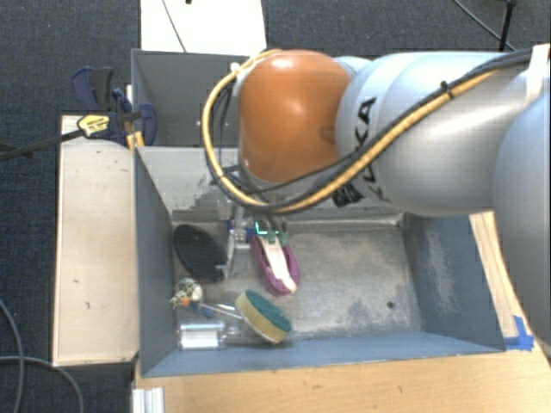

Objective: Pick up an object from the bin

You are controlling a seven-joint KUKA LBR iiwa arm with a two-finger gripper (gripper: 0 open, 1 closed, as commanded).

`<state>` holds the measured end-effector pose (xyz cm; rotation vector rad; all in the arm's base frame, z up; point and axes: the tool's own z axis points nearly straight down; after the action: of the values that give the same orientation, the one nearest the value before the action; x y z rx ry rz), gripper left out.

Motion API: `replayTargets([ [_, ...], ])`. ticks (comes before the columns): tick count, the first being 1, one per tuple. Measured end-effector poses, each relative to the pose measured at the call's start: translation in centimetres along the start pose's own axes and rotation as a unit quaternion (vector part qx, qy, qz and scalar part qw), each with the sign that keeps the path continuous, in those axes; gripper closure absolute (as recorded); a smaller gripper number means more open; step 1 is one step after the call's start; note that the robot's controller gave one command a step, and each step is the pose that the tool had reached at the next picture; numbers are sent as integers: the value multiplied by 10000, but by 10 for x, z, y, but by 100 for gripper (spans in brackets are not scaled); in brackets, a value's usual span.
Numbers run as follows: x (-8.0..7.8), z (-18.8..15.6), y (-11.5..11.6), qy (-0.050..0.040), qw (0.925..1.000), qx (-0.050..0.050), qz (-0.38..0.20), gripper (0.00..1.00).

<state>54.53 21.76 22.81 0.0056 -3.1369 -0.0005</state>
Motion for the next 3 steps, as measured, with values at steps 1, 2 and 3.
replayTargets([
  [1, 55, 149, -1, -16, 9880, 2, -1548, 0],
  [2, 55, 141, -27, -26, 9551, 9, -2962, 0],
  [3, 56, 142, -27, -13, 9562, 5, -2928, 100],
])
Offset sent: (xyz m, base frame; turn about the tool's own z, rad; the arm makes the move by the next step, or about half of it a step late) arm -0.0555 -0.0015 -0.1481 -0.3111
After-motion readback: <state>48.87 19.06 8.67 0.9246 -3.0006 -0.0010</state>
